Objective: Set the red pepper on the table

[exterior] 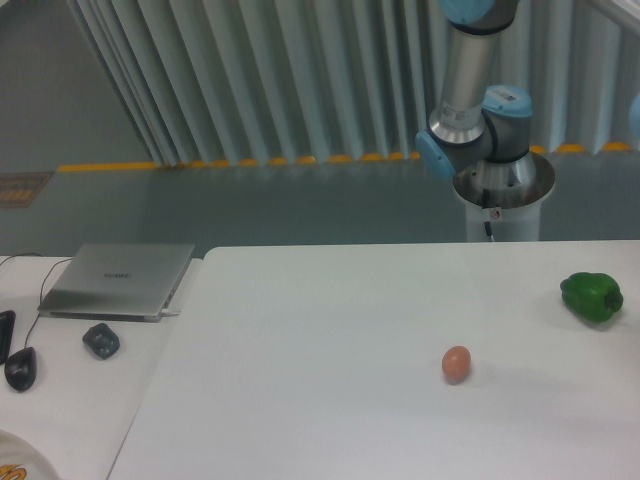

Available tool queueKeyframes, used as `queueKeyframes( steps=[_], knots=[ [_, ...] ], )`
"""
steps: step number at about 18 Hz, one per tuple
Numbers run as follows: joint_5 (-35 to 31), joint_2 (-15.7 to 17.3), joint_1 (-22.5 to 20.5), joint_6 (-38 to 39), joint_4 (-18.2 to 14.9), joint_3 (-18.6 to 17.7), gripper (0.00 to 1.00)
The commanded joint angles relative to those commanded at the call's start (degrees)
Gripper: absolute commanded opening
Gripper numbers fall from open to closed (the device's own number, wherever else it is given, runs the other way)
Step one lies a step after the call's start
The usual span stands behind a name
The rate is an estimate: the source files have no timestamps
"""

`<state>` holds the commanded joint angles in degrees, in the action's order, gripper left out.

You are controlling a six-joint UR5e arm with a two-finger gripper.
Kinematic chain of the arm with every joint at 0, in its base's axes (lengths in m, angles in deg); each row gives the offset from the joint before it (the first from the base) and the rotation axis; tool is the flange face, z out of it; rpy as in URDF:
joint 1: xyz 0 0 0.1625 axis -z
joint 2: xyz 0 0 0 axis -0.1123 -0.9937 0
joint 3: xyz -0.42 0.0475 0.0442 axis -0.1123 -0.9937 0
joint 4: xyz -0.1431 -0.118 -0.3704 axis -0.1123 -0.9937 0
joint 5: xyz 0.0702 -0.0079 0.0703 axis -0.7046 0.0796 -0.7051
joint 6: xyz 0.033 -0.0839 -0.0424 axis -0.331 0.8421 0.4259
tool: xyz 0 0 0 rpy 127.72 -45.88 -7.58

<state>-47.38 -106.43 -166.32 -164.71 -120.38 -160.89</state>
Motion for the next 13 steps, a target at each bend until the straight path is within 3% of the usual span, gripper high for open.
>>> queueKeyframes(
  steps=[1, 2, 3, 5, 8, 13],
  knots=[
    [0.0, -0.7, -0.3, -0.3, 0.0, 1.0, 0.78],
    [1.0, -1.6, -0.8, -0.4, 0.1, 1.7, 0.5],
    [2.9, -2.1, -1.0, -0.9, 0.1, 1.9, 0.32],
    [3.9, -3.1, -1.1, -0.8, 0.2, 2.0, 0.11],
    [4.1, -5.1, -1.3, -0.8, 1.1, 4.0, 0.0],
    [4.2, -9.1, -2.8, -0.9, 3.4, 7.2, 0.0]
  ],
)
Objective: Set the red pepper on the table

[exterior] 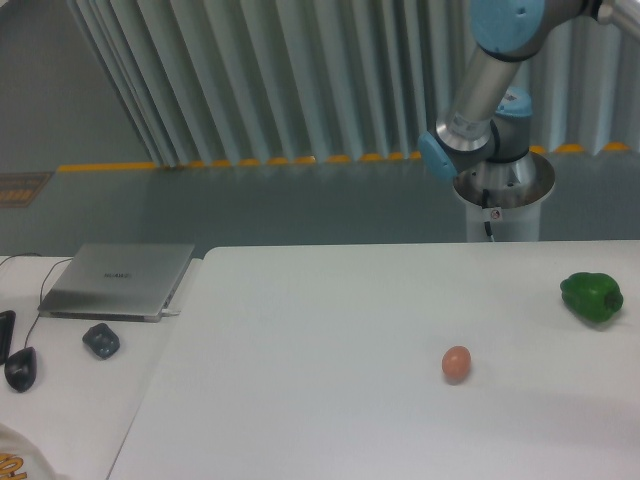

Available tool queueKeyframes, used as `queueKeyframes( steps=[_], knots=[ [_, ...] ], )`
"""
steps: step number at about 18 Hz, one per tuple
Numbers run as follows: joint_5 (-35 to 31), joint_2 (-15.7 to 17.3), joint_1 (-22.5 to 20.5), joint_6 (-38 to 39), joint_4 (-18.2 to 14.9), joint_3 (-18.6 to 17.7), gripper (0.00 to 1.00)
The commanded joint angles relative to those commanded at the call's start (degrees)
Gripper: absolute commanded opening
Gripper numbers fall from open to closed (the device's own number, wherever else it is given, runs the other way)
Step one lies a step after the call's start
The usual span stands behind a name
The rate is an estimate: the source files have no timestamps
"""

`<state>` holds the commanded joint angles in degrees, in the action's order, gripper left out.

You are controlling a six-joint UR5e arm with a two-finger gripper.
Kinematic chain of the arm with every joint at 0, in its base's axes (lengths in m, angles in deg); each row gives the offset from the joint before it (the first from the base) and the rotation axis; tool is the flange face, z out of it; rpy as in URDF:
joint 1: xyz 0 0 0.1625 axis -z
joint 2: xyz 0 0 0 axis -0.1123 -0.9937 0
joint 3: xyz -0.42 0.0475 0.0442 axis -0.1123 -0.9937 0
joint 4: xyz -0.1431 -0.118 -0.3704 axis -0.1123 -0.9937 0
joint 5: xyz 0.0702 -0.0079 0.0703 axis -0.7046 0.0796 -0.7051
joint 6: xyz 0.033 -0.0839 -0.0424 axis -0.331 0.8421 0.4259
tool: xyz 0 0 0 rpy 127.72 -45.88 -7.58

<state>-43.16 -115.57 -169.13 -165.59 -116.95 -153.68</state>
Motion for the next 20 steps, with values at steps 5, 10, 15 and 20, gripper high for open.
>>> queueKeyframes(
  steps=[5, 10, 15, 20],
  knots=[
    [0.0, -2.2, -0.4, -0.1, 1.3, 1.8, 0.0],
    [-0.1, -4.3, -0.4, -0.2, 4.0, 2.1, 0.0],
    [-0.1, -6.8, -0.4, -0.2, 4.9, 3.8, 0.0],
    [-0.1, -7.3, -0.1, 0.3, 4.9, 4.3, 0.0]
  ],
)
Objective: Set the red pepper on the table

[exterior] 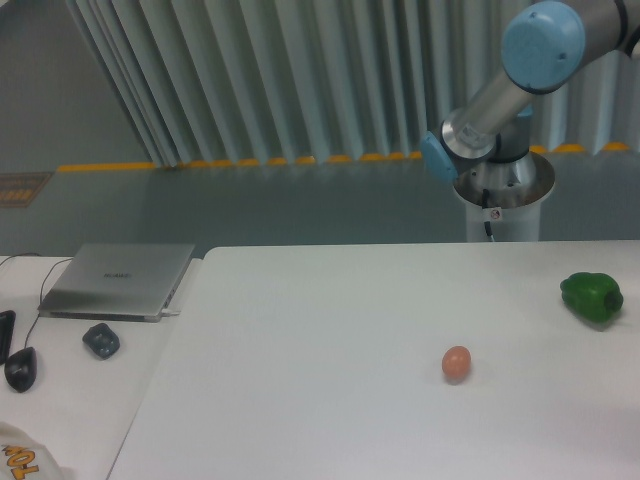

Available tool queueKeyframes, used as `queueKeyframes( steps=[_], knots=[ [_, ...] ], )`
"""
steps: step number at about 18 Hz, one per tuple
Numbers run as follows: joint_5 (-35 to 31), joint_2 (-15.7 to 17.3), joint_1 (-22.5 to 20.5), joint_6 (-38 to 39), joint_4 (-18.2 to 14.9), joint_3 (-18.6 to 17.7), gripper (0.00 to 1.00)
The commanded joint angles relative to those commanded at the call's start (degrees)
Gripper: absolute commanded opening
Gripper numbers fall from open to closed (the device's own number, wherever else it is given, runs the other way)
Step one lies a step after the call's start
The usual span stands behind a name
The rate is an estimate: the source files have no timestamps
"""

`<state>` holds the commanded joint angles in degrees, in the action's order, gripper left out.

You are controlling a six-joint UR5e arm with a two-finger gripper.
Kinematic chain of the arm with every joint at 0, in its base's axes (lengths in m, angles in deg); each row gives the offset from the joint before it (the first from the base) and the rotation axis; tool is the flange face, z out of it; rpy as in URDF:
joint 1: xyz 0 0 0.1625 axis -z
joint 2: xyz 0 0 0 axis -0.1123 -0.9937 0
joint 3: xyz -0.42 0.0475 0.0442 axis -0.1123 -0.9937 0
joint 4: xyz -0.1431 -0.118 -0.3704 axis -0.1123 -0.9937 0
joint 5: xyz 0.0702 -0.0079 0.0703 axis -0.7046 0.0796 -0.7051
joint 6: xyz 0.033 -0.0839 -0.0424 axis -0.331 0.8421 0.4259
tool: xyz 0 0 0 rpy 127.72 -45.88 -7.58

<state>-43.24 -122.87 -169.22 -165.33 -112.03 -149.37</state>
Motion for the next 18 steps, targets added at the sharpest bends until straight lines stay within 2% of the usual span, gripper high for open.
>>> queueKeyframes(
  steps=[5, 18],
  knots=[
    [0.0, -0.9, 1.1, 0.7, 0.6, 1.0, 0.0],
    [-0.4, -2.6, 6.1, 8.3, 1.5, 3.6, 0.0]
  ],
)
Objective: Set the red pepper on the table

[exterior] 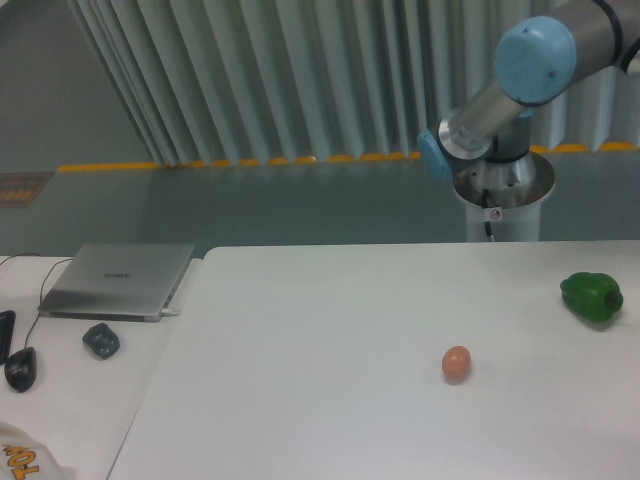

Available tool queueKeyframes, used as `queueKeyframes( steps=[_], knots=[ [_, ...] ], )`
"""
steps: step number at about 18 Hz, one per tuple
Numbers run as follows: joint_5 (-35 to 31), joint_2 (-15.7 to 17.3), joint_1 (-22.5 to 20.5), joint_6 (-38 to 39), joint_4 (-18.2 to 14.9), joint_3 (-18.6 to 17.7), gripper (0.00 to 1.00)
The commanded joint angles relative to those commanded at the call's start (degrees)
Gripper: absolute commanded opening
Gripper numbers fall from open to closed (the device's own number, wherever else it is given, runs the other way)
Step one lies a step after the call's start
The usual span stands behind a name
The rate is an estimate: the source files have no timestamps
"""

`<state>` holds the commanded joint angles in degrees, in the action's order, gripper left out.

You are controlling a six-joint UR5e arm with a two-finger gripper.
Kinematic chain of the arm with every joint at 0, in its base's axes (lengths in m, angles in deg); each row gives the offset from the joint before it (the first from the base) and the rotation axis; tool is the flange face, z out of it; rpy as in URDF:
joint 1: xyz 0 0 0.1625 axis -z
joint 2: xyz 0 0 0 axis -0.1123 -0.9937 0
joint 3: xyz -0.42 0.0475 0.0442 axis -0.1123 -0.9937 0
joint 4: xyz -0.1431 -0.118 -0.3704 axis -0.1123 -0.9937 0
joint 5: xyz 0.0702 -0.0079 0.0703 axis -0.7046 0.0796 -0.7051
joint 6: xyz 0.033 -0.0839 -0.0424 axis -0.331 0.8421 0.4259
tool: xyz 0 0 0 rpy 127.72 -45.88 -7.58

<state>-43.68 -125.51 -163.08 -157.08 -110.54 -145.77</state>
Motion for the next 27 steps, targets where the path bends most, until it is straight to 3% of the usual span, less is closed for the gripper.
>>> queueKeyframes(
  steps=[6, 7, 8, 9, 10, 11, 15, 17, 20, 24, 27],
  knots=[
    [0.0, 0.0, 1.2, -0.1, 1.3, -0.2, 0.04],
    [0.0, 0.2, 1.1, -2.1, 1.3, -0.4, 0.14],
    [0.0, 0.3, 1.1, -3.9, 1.3, -0.6, 0.17],
    [0.0, 0.6, 0.9, -5.0, 1.3, -1.0, 0.36],
    [0.0, 1.0, 0.8, -5.4, 1.3, -1.3, 0.41],
    [0.0, 1.4, 0.7, -5.5, 1.2, -1.6, 0.59],
    [0.0, 3.0, 0.7, -5.6, 1.2, -3.0, 0.73],
    [-0.1, 3.2, 0.4, -5.7, 1.2, -3.4, 0.74],
    [-0.1, 4.9, -0.7, -6.3, 1.2, -4.7, 0.99],
    [-0.1, 5.6, -1.5, -6.6, 1.1, -4.7, 1.0],
    [-0.1, 5.5, -3.7, -16.7, 1.1, -4.7, 1.0]
  ],
)
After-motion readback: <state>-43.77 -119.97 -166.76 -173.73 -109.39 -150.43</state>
